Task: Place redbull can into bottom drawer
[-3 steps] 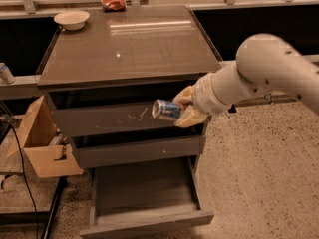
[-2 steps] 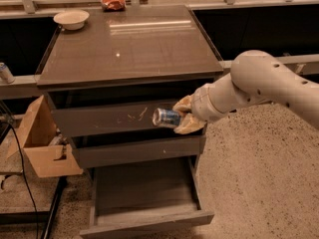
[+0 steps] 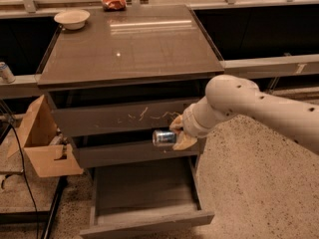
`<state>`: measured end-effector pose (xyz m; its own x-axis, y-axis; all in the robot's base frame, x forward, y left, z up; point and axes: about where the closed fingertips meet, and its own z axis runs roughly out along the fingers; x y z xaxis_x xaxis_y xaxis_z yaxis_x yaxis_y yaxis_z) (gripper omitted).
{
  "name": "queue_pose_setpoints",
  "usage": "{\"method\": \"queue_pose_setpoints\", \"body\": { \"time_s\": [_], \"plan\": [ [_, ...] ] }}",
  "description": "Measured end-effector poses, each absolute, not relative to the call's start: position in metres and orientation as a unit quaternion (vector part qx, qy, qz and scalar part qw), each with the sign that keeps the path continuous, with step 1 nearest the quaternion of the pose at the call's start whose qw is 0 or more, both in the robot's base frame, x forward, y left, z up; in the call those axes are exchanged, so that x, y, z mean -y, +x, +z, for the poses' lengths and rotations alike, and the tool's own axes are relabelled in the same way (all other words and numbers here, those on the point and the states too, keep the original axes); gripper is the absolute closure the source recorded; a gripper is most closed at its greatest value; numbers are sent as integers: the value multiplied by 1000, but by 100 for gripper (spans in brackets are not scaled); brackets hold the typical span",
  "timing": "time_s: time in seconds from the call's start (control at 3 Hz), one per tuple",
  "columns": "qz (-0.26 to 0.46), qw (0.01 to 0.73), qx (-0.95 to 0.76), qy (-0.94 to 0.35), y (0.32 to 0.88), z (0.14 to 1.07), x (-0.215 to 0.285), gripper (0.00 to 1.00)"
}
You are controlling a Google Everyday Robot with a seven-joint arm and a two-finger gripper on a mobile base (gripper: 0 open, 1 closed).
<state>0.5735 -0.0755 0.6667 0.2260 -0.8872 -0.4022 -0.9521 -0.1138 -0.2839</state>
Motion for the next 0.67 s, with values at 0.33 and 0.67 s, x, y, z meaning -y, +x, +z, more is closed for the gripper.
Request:
{"method": "queue_pose_setpoints", "body": {
  "time_s": [0.33, 0.67],
  "plan": [
    [54, 196, -610, -766, 575, 619, 73, 100],
    [54, 196, -610, -766, 575, 619, 73, 100]
  ]
}}
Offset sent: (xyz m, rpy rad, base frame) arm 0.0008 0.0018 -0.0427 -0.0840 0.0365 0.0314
